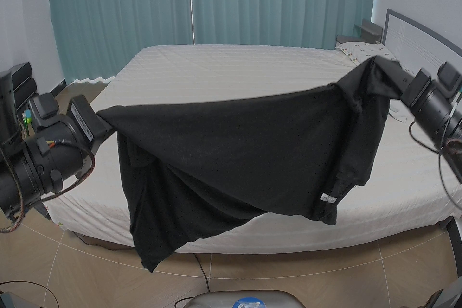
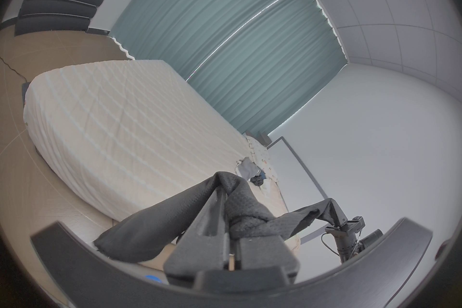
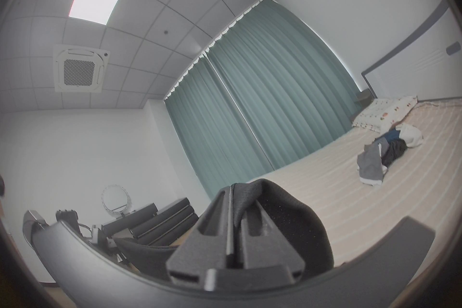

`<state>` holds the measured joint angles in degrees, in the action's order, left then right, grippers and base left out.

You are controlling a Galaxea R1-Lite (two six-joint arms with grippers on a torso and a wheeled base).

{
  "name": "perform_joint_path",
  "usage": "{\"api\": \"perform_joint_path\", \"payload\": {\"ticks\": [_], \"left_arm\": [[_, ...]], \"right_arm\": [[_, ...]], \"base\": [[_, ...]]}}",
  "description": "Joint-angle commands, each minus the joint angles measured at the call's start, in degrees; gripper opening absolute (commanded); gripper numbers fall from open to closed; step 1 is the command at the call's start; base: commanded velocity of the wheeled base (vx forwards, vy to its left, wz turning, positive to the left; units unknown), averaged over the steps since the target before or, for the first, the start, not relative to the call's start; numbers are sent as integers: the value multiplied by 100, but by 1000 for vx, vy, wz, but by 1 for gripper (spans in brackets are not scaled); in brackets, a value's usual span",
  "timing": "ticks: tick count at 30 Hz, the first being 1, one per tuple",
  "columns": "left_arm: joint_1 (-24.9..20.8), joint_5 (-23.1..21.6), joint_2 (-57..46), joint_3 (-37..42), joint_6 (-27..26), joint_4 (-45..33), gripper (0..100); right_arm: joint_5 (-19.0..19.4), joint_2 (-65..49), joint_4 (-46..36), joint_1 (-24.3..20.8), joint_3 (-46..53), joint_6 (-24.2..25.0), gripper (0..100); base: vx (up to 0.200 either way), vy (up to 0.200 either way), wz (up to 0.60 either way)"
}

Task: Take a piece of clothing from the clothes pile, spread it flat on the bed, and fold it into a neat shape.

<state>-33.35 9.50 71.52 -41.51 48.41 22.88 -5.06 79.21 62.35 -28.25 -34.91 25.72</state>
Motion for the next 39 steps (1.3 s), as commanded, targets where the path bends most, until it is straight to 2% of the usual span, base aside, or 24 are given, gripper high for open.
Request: {"api": "perform_joint_path", "payload": {"ticks": [1,5,7,10,11,16,26,34,39], "left_arm": [[171,-18,134,-586,-7,-258,0],[391,-88,670,-824,19,-249,0],[628,-396,1153,-1061,37,-232,0],[795,-581,1435,-1228,46,-223,0],[997,-765,1821,-1430,55,-179,0],[1331,-783,2692,-1949,116,199,0],[1683,-827,3843,-2889,239,419,0],[1701,-791,4845,-3812,169,357,0],[1709,-739,5328,-4111,178,349,0]], "right_arm": [[146,-389,-848,408,-1123,3,0],[374,244,-953,926,-1861,21,0],[392,912,-962,1322,-2538,21,0],[374,1298,-980,1471,-2863,21,0],[348,1826,-962,1656,-3136,21,0],[313,2608,-848,1893,-3267,21,0],[216,3504,-285,1902,-3566,-15,0],[172,4533,-426,1902,-4805,-23,0],[-74,5104,-426,1884,-5430,-32,0]], "base": [[0,0,0],[0,0,0],[0,0,0],[200,0,0],[200,0,0],[200,0,0],[200,0,0],[200,0,0],[200,0,0]]}}
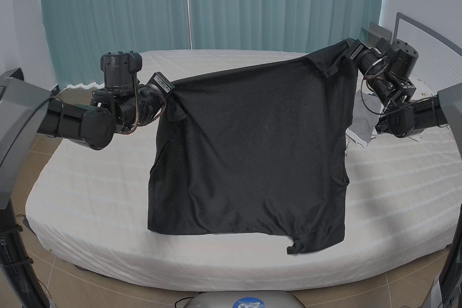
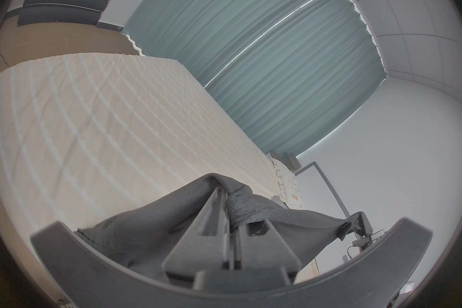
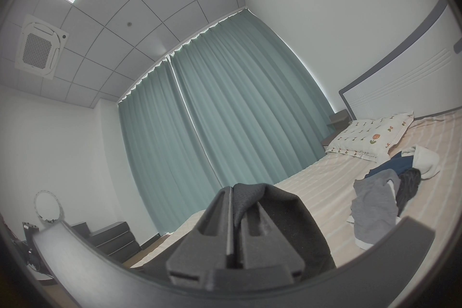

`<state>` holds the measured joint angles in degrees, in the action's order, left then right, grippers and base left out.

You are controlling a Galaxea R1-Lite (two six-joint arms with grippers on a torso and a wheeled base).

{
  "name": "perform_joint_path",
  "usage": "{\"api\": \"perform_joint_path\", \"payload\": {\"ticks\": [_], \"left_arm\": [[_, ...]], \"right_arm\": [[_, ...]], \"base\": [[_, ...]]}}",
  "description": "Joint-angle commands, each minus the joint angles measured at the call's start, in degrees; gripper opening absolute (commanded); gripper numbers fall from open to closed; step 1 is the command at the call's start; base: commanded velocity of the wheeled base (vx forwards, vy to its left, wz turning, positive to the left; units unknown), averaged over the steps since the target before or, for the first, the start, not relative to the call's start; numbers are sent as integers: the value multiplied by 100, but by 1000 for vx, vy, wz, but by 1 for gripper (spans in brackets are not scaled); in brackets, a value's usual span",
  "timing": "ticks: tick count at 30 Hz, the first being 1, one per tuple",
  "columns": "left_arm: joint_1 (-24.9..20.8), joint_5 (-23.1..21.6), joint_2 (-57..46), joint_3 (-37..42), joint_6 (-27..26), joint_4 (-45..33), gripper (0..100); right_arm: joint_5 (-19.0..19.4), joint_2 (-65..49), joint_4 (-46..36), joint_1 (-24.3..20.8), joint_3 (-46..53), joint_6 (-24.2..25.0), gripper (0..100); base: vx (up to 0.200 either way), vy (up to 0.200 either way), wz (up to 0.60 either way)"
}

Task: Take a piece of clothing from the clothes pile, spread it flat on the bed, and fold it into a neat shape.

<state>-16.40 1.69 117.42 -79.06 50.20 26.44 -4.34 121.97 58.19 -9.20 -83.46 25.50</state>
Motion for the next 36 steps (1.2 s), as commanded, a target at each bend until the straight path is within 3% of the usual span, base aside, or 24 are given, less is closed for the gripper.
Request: {"api": "perform_joint_path", "payload": {"ticks": [1,4,17,18,26,31,36], "left_arm": [[5,68,809,-356,-2,-7,0],[-39,138,967,-330,-2,-7,0],[-4,217,1951,-664,16,45,0],[-4,279,2101,-796,16,54,100],[-4,1149,3305,-2281,-28,-341,100],[-4,1386,3630,-2905,-37,-1097,100],[75,1580,3885,-3204,-265,-1264,100]], "right_arm": [[-155,934,-9,-29,-602,-10,0],[-155,1154,17,-73,-531,-19,0],[-401,2463,281,-126,-742,-54,0],[-392,2551,281,-126,-751,-45,100],[-383,3281,211,-90,-1173,-37,100],[-410,3386,114,-29,-1094,-45,100],[-401,3492,105,59,-830,-63,100]], "base": [[200,0,0],[200,0,0],[0,0,0],[0,0,0],[0,0,0],[0,0,0],[0,0,0]]}}
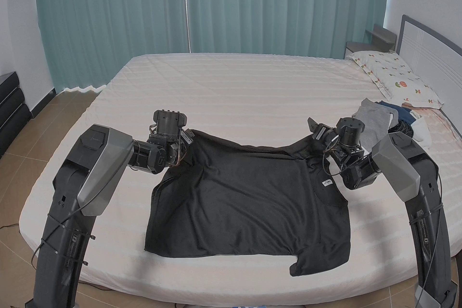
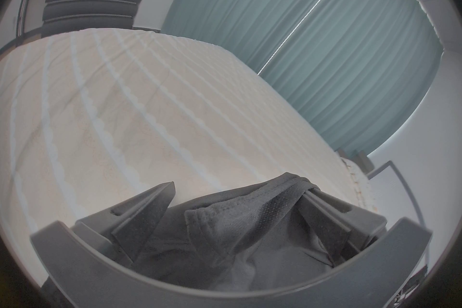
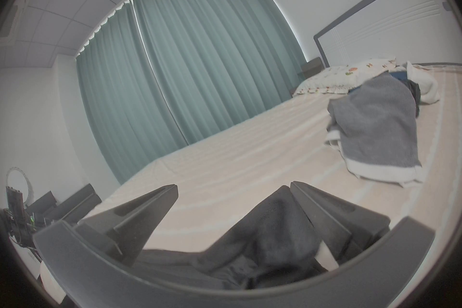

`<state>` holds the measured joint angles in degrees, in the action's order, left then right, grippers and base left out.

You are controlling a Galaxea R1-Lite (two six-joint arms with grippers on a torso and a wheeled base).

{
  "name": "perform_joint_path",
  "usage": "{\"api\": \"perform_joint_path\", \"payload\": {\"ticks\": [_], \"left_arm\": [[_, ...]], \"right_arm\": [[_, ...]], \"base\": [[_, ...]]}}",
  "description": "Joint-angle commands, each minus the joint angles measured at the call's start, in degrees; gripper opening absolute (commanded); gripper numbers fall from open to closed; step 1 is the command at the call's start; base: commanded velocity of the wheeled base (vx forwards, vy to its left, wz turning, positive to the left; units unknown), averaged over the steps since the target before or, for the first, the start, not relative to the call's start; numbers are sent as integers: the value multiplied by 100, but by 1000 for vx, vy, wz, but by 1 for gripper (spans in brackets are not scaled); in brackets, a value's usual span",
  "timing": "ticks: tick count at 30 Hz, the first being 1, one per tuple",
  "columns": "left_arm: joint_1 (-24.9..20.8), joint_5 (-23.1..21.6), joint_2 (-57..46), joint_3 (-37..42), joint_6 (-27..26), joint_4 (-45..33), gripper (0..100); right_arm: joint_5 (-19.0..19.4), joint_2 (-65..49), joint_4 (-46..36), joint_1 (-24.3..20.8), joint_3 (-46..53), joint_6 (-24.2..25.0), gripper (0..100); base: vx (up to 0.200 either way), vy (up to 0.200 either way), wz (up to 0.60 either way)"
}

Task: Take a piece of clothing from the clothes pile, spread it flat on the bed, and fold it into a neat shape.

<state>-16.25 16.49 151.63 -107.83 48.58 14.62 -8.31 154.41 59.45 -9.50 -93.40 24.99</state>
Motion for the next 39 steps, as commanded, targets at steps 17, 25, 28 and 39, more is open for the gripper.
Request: {"api": "perform_joint_path", "payload": {"ticks": [17,25,28,39], "left_arm": [[852,56,253,-634,-24,-1418,100],[931,-1157,-1100,675,741,-1717,100],[922,-1676,-1838,1932,767,-1136,100],[808,-2590,-3579,5650,1294,1157,100]], "right_arm": [[418,-403,-39,783,1439,-38,100],[1218,-1536,673,686,3417,102,100],[1596,-2055,1464,528,4770,111,100],[2132,-2591,2914,581,7583,516,100]], "base": [[0,0,0],[0,0,0],[0,0,0],[0,0,0]]}}
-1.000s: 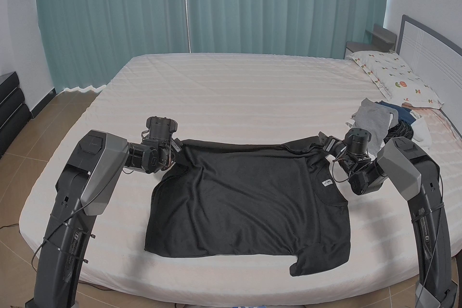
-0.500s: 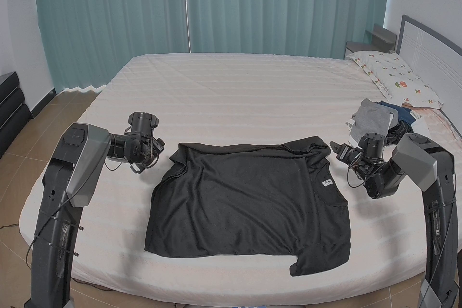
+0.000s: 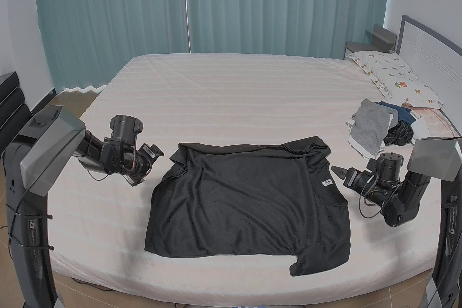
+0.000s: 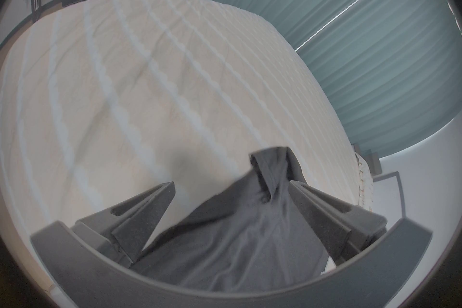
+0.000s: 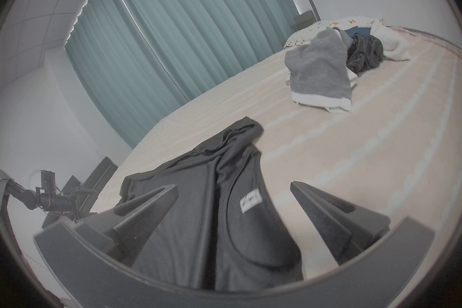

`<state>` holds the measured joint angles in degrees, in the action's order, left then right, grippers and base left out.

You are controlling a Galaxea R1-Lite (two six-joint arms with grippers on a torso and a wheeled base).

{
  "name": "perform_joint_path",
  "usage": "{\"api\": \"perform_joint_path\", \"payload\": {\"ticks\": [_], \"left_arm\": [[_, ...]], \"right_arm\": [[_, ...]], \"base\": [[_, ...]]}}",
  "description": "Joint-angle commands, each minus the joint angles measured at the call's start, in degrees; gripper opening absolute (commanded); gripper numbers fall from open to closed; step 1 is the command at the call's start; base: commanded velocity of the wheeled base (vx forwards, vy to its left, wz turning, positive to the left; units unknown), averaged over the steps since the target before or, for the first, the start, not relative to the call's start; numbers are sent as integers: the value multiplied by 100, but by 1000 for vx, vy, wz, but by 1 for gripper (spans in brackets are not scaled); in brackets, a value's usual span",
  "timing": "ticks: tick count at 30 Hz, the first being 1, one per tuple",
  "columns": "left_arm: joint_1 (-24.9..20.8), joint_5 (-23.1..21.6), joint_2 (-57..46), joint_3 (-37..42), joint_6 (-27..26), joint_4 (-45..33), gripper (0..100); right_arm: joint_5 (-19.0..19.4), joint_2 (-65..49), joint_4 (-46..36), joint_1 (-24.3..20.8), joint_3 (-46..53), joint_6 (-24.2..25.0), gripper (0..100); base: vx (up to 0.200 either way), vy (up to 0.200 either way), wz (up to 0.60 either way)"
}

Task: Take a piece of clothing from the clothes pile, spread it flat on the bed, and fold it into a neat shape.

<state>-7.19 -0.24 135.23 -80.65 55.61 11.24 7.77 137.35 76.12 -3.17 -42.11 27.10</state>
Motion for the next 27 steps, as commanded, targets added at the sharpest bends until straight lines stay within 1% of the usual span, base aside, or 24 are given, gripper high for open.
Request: {"api": "perform_joint_path", "payload": {"ticks": [1,2,3,4,6,7,8,11,14,16,17,19,22,25,27], "left_arm": [[-125,-925,-2001,3126,661,1592,100],[-142,-934,-2071,3354,723,1706,100],[-142,-934,-2080,3381,723,1724,100],[-168,-969,-2132,3759,802,2049,100],[-230,-1004,-2088,4022,899,2392,100],[-283,-1022,-2053,4198,1004,2673,100],[-318,-1022,-2036,4286,1066,2840,100],[-362,-1022,-1904,4523,1136,3174,100],[-362,-1048,-1746,4822,1083,3367,100],[-362,-1030,-1614,4884,1048,3543,100],[-362,-1030,-1614,4884,1048,3543,100],[-432,-960,-1403,4989,1004,3824,100],[-441,-942,-1218,5033,793,4158,100],[-467,-934,-1130,5121,626,4325,100],[-494,-846,-1069,5103,582,4334,100]], "right_arm": [[524,-868,1318,-61,2602,322,100],[524,-859,1335,-61,2752,322,100],[524,-859,1335,-61,2760,322,100],[533,-894,1327,-43,2980,384,100],[559,-877,1335,-43,3174,533,100],[612,-842,1335,-43,3349,683,100],[665,-798,1335,-43,3446,744,100],[841,-727,1344,-8,3718,656,100],[990,-666,1344,18,3938,656,100],[1069,-499,1344,27,3956,656,100],[1069,-499,1344,27,3956,656,100],[1087,-367,1344,27,3929,665,100],[1087,-420,1353,27,3877,735,100],[1087,-376,1344,88,3780,735,100],[1096,-332,1344,80,3754,744,100]], "base": [[0,0,0],[0,0,0],[0,0,0],[0,0,0],[0,0,0],[0,0,0],[-200,0,0],[-200,0,0],[-200,0,0],[-200,0,0],[-200,0,0],[-200,0,0],[-200,0,0],[0,0,0],[0,0,0]]}}
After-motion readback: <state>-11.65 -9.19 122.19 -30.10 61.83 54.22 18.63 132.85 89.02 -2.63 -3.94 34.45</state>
